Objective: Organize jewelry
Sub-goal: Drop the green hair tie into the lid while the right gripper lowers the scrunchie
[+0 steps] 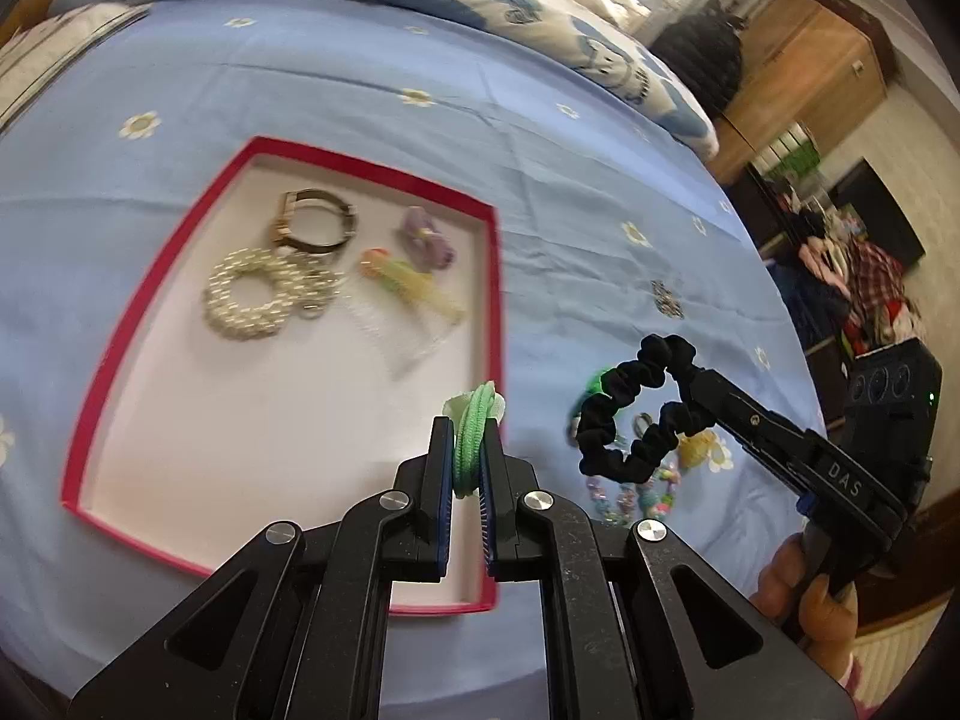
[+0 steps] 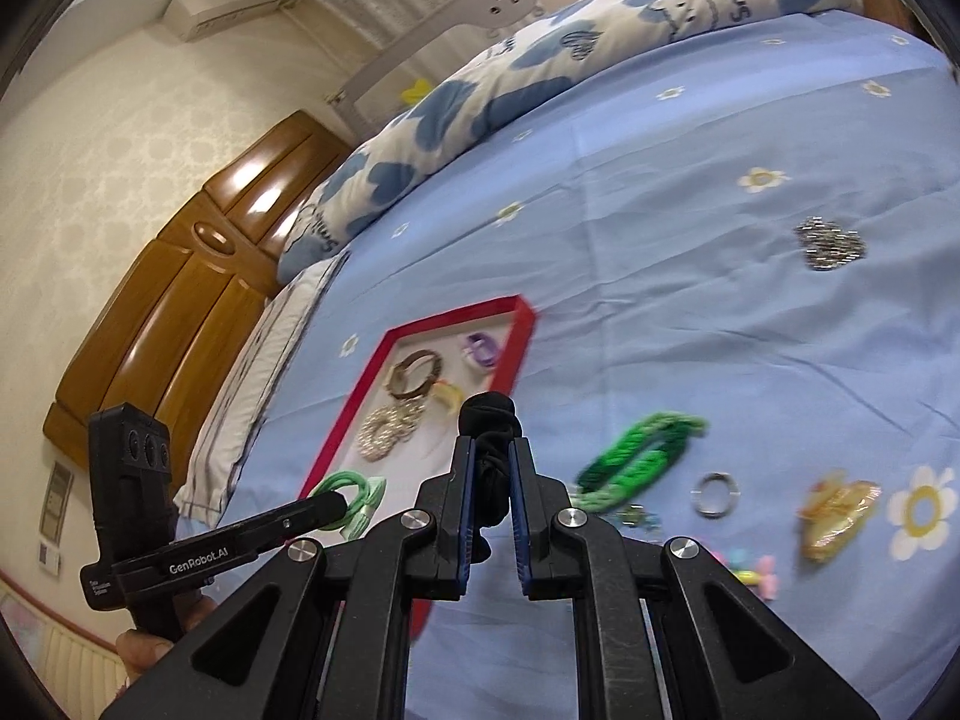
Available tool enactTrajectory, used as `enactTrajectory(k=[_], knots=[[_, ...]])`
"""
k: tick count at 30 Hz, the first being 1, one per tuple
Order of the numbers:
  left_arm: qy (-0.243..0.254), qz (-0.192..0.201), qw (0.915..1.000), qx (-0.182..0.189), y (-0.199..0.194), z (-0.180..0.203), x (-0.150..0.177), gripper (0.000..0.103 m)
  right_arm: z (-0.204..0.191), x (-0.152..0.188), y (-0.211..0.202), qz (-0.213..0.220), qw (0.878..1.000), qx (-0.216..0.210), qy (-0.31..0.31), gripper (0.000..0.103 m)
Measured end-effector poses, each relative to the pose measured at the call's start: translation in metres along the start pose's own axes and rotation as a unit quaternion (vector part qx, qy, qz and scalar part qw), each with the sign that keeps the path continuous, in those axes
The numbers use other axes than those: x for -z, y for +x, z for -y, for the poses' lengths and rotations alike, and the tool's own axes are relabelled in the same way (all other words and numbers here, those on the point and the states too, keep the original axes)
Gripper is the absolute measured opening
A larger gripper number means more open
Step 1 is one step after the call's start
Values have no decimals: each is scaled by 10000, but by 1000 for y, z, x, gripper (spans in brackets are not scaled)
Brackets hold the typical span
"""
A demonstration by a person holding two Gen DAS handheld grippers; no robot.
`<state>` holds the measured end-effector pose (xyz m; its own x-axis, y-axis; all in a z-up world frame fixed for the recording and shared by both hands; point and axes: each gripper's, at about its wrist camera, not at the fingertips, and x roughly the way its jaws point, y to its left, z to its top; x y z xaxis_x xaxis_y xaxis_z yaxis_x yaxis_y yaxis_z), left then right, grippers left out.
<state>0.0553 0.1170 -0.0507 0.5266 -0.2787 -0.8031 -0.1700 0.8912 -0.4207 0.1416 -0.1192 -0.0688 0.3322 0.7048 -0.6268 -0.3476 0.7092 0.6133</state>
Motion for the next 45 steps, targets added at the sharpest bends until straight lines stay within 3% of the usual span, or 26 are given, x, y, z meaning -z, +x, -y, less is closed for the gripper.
enactTrajectory(k=[11, 21, 29, 41, 44, 45], knots=[[-614, 46, 9981, -36, -6, -54, -6, 6, -44, 2, 49, -362, 9985, -279, -301, 10], [-987, -47, 9951, 34, 12, -86, -20, 6, -64, 2, 98, -672, 9959, -356, -488, 10], [-911, -151, 9953, -284, 33, -101, -31, 6, -56, 1, 129, -875, 9947, -68, -542, 11], [-837, -193, 9935, -743, 41, -111, -32, 10, -56, 2, 143, -987, 9917, 290, -769, 16], [-804, -208, 9935, -780, 41, -109, -31, 15, -56, 1, 145, -1010, 9915, 295, -770, 21], [-795, -213, 9934, -799, 40, -108, -31, 17, -57, 1, 144, -1009, 9916, 289, -762, 28]])
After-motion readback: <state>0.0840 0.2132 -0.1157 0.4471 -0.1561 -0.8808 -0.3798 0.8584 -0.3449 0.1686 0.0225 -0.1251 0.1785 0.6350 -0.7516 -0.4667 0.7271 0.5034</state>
